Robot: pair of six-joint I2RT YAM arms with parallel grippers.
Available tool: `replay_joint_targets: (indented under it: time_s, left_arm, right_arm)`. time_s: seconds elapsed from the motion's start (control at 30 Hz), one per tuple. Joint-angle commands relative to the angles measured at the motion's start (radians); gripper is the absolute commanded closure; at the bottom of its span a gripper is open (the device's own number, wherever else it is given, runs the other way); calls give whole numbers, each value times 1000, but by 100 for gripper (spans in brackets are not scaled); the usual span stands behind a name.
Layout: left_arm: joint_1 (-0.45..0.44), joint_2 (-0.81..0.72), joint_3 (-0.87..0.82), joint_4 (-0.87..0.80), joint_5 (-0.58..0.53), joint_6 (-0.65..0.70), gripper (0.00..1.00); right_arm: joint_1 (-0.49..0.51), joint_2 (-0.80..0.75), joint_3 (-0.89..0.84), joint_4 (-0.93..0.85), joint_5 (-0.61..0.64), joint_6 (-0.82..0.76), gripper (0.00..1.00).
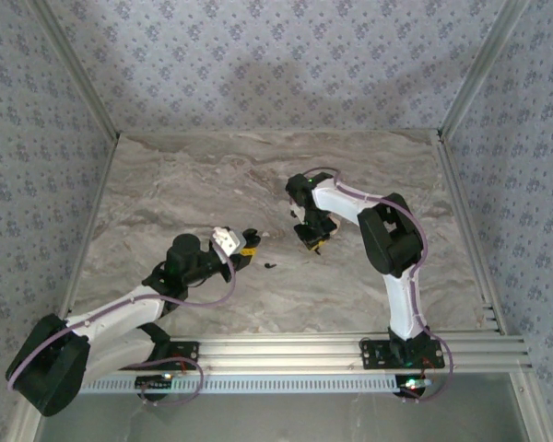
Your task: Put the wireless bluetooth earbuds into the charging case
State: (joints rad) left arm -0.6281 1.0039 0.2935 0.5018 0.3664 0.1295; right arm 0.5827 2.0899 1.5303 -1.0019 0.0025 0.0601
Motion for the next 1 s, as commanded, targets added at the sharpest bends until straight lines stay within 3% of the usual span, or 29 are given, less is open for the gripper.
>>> replay_joint_targets:
  time_s: [0.0,0.23,0.67,0.97]
  left_arm:
    - [10,-7,32,-3,10,4,86]
    - [9,39,16,59,2,-4,86]
    - [-34,399,130,293,40,-24,87]
    - [-47,537,213,341,60,-34,87]
  right_arm:
    - [9,-15,-37,-14,31,26,83]
    - [13,-129,-144,112,40,76,83]
    - [0,-443,-496,692,-43,190,84]
    - [3,-562,-637,937,-45,264,85]
